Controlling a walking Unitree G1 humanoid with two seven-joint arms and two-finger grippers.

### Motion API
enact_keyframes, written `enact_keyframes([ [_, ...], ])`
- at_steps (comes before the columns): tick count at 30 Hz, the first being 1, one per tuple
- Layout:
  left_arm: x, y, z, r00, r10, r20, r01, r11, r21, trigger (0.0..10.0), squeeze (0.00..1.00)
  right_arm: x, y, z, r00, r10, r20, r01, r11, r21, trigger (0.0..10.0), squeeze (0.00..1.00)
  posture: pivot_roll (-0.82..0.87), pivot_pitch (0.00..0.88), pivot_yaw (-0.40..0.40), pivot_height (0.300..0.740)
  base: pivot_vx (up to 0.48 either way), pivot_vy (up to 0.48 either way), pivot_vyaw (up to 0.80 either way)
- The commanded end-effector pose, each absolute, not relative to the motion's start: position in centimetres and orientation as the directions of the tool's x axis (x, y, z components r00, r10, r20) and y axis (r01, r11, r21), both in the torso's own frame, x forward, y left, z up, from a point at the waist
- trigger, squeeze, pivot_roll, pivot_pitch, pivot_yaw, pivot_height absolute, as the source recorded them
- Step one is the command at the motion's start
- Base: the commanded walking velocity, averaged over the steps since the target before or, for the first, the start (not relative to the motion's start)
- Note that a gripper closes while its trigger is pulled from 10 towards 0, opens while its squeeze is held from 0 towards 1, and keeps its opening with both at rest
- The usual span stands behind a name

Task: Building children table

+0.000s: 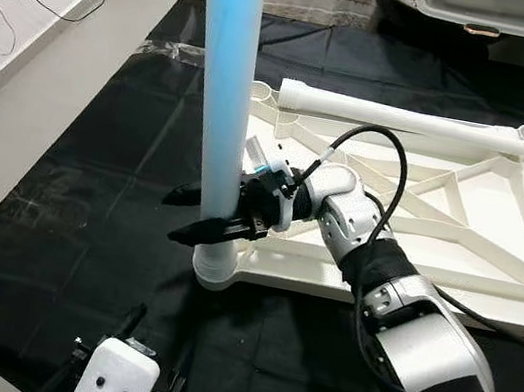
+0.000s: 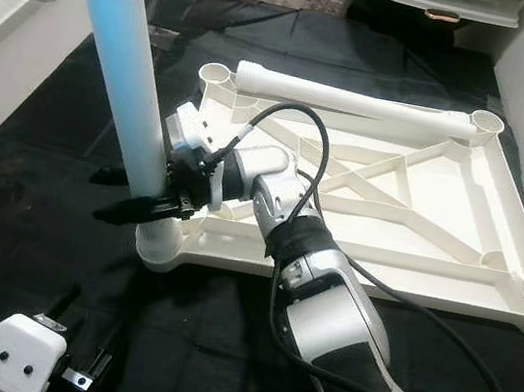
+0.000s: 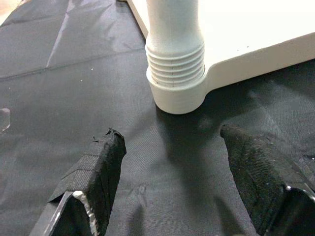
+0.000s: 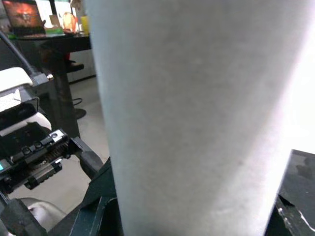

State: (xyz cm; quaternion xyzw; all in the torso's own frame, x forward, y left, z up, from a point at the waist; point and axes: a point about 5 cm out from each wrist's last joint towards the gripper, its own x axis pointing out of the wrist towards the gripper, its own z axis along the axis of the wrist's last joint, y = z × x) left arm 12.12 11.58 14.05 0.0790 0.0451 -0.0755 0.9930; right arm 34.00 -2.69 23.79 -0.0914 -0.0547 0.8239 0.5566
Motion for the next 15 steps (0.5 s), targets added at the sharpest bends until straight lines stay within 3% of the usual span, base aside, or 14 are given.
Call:
enact_keyframes([
  [1,12.1,11.6,13.9,0.982,-0.149,-0.115,0.166,0.973,0.157,10.0,0.00,33.9,-3.2,19.6,-0.301,0.944,-0.136,-0.949,-0.310,-0.050,10.0,0.00,0.15,0.230,-0.014,0.740,0.000,0.000,0.00],
  [3,12.5,11.8,14.0,0.984,-0.147,-0.105,0.163,0.973,0.166,10.0,0.00,34.6,-3.4,19.3,-0.162,0.973,-0.164,-0.982,-0.175,-0.066,10.0,0.00,0.15,0.228,-0.011,0.740,0.000,0.000,0.00],
  [4,12.5,11.8,14.0,0.984,-0.147,-0.105,0.163,0.973,0.166,10.0,0.00,34.6,-3.4,19.3,-0.162,0.973,-0.164,-0.982,-0.175,-0.066,10.0,0.00,0.15,0.228,-0.011,0.740,0.000,0.000,0.00],
  [8,13.1,12.2,14.1,0.987,-0.136,-0.087,0.150,0.972,0.179,10.0,0.00,36.0,-4.2,19.1,0.122,0.977,-0.176,-0.991,0.109,-0.084,10.0,0.00,0.14,0.227,-0.012,0.740,0.000,0.000,0.00],
  [9,13.1,12.2,14.1,0.987,-0.136,-0.087,0.150,0.972,0.179,10.0,0.00,36.0,-4.2,19.1,0.122,0.977,-0.176,-0.991,0.109,-0.084,10.0,0.00,0.14,0.227,-0.012,0.740,0.000,0.000,0.00],
  [10,13.2,12.2,14.1,0.987,-0.133,-0.084,0.147,0.972,0.181,10.0,0.00,36.4,-4.7,18.9,0.208,0.961,-0.183,-0.978,0.198,-0.068,10.0,0.00,0.13,0.223,-0.014,0.740,0.000,0.000,0.00],
  [12,13.2,12.2,14.0,0.988,-0.133,-0.084,0.146,0.972,0.181,10.0,0.00,36.4,-4.8,18.9,0.223,0.957,-0.185,-0.975,0.214,-0.065,10.0,0.00,0.13,0.223,-0.014,0.740,0.000,0.000,0.00],
  [13,13.4,12.3,14.0,0.988,-0.133,-0.080,0.145,0.972,0.184,10.0,0.00,37.0,-5.4,18.7,0.381,0.911,-0.161,-0.925,0.372,-0.081,10.0,0.00,0.13,0.222,-0.010,0.740,0.000,0.000,0.00],
  [14,13.4,12.3,14.0,0.988,-0.133,-0.080,0.145,0.972,0.184,10.0,0.00,37.0,-5.4,18.7,0.381,0.911,-0.161,-0.925,0.372,-0.081,10.0,0.00,0.13,0.222,-0.010,0.740,0.000,0.000,0.00],
  [15,13.5,12.4,14.0,0.988,-0.133,-0.077,0.145,0.972,0.185,10.0,0.00,37.3,-5.8,18.6,0.476,0.867,-0.147,-0.879,0.468,-0.088,10.0,0.00,0.12,0.221,-0.009,0.740,0.000,0.000,0.00],
])
